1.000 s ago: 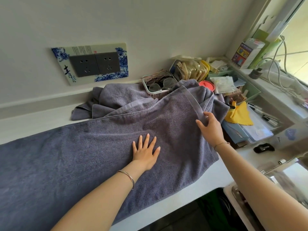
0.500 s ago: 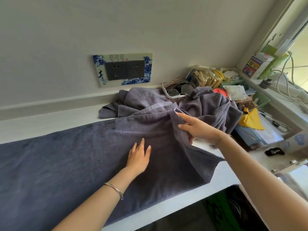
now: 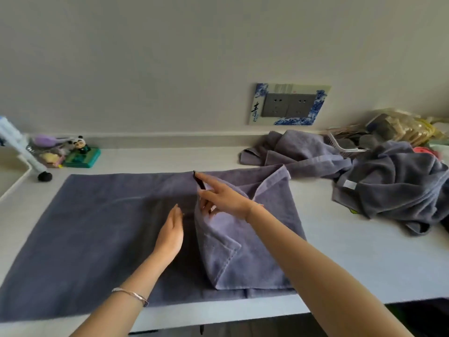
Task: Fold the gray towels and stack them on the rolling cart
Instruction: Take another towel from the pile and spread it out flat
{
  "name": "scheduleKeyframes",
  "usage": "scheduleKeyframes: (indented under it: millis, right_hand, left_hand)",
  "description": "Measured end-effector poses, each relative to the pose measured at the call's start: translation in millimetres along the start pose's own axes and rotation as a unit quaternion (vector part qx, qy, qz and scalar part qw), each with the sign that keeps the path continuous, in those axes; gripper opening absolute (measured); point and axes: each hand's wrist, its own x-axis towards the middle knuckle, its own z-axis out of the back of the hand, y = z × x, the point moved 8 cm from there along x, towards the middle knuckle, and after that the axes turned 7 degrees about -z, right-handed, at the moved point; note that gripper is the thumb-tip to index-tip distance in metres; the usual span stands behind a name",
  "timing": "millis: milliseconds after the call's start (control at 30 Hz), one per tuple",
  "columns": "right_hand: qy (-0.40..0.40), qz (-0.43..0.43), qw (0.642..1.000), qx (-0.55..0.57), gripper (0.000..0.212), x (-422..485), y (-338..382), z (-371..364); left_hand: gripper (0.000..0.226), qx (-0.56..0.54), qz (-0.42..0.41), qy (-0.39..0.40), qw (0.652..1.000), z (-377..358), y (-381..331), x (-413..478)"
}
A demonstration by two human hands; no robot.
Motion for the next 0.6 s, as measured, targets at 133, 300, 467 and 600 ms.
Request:
scheduleKeyframes:
  millis: [133,300,467,600]
  right_hand:
    - [-0.142,-0.037,0.96,-0.238,0.033,17,-51,9]
    - [-0.227,-0.128,0.898,-0.355,0.048,-8,-132,28]
    - [-0.224,-0.154,0.863,-0.427,0.059,-23,-171,28]
    - [-0.23,-0.15,0.86,-0.431,0.059,-36,-176,29]
  left_hand:
    - [0.05,0.238,0.012,0.069,0.969,14,41,-12]
    - [0.054,0.31,0.0,0.109,0.944,3,75,-30]
    - [0.058,0.343,-0.003,0.103,0.934,-3,81,-43]
    - [0.056,0.355,-0.003,0.112,0.928,-7,82,-57]
